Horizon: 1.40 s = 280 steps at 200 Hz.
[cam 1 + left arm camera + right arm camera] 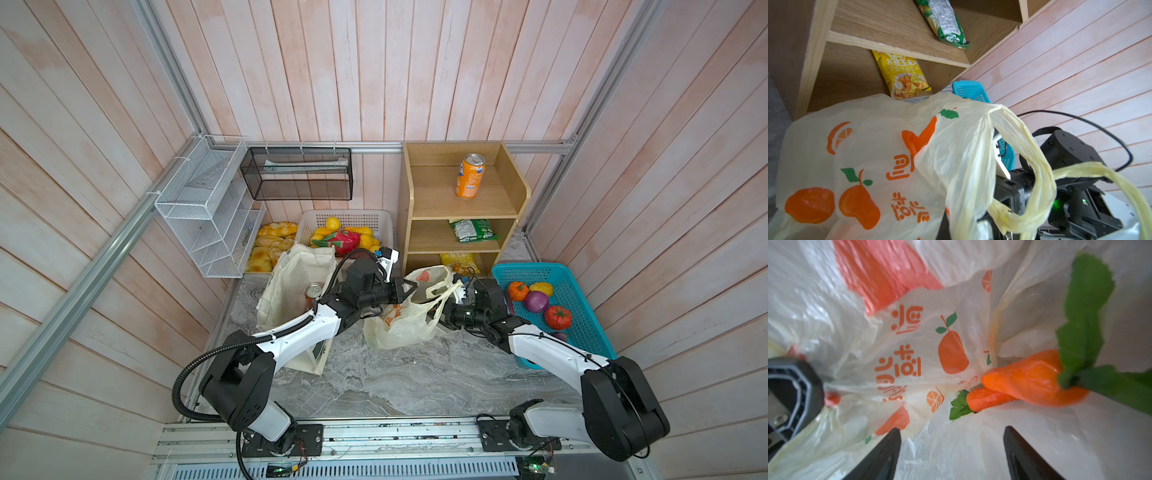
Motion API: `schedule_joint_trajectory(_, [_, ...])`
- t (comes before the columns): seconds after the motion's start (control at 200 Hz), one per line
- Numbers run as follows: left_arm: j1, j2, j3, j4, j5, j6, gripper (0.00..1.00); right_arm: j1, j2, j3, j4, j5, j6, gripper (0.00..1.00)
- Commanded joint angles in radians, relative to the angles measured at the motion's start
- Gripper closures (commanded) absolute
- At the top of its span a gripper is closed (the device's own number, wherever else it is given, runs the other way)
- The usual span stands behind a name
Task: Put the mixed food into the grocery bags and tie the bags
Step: 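Lower the carrot into the bag and open the right gripper, then grasp the bag's second handle with the right gripper while the left holds the other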
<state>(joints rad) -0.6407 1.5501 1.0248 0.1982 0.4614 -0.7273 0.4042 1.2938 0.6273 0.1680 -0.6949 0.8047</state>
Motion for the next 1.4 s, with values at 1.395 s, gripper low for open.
schedule_joint_trajectory(1.395, [0.121,0.036,0.041,-0.025,0.108,0.071,1.00,-0.027,-0.383,0.374,-0.682,0.210,-0.288,0.38])
